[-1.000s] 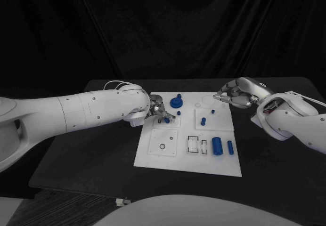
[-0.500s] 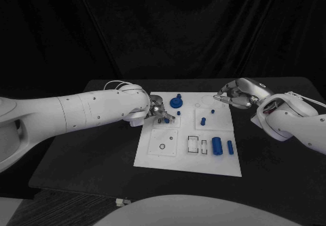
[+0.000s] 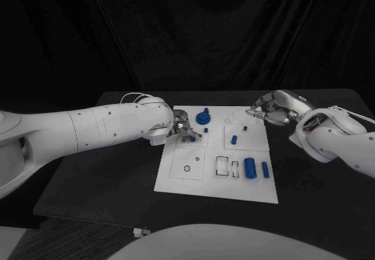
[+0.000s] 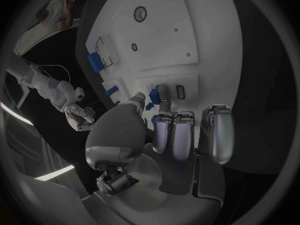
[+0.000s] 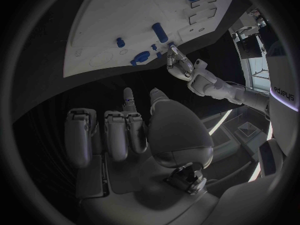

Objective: Assemble the parts on the task board

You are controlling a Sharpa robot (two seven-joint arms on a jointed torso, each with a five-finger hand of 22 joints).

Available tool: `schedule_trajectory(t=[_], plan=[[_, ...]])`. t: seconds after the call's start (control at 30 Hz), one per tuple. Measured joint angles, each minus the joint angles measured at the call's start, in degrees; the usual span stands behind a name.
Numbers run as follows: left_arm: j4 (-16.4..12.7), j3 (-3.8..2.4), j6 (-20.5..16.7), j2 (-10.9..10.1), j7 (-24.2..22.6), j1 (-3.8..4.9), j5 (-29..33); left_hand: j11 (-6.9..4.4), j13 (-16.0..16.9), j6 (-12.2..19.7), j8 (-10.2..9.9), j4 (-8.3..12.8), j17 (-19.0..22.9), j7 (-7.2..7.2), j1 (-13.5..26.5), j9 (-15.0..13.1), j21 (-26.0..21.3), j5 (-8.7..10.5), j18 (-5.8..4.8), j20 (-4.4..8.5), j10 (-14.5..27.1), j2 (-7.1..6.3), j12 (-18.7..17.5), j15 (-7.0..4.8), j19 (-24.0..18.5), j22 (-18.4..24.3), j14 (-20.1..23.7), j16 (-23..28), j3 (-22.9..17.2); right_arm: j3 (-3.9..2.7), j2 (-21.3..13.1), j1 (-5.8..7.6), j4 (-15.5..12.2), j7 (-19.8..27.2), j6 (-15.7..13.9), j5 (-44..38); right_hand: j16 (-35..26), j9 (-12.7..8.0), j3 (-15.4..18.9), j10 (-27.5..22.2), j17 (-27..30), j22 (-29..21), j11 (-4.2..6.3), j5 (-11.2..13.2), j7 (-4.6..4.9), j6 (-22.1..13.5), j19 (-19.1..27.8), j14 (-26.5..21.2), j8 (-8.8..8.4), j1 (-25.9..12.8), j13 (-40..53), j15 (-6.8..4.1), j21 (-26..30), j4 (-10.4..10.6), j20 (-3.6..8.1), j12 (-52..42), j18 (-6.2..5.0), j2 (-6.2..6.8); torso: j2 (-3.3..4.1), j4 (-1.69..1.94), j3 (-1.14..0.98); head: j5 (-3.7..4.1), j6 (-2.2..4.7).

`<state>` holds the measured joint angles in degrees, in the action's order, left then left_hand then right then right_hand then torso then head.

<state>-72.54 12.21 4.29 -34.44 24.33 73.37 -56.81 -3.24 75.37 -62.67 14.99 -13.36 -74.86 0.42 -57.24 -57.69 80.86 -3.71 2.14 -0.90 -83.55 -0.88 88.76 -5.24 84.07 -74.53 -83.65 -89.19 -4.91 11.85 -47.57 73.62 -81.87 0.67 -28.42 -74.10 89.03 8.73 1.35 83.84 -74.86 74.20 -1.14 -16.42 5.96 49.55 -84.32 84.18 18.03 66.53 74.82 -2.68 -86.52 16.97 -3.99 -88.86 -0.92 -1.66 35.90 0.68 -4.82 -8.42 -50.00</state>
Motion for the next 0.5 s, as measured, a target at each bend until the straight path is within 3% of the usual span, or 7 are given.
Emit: schedule_trajectory(t=[0.5], plan=[[0.3,0.0,1.2,0.23,-0.16,-0.03,-0.01,-0.01,0.0,0.0,0.0,-0.01,0.0,-0.01,-0.11,-0.01,0.0,0.0,0.0,0.0,0.0,0.12,0.0,0.0,0.0,0.0,0.0,0.0,0.0,0.0,-0.03,-0.02,0.04,0.0,0.0,0.0,0.0,0.0,0.0,0.0,0.0,0.0,0.0,0.0,0.0,0.0,0.0,0.0,0.0,0.0,0.0,0.0,0.0,0.0,0.0,0.0,0.0,0.0,-0.01,0.0,0.02,-0.03,0.0]])
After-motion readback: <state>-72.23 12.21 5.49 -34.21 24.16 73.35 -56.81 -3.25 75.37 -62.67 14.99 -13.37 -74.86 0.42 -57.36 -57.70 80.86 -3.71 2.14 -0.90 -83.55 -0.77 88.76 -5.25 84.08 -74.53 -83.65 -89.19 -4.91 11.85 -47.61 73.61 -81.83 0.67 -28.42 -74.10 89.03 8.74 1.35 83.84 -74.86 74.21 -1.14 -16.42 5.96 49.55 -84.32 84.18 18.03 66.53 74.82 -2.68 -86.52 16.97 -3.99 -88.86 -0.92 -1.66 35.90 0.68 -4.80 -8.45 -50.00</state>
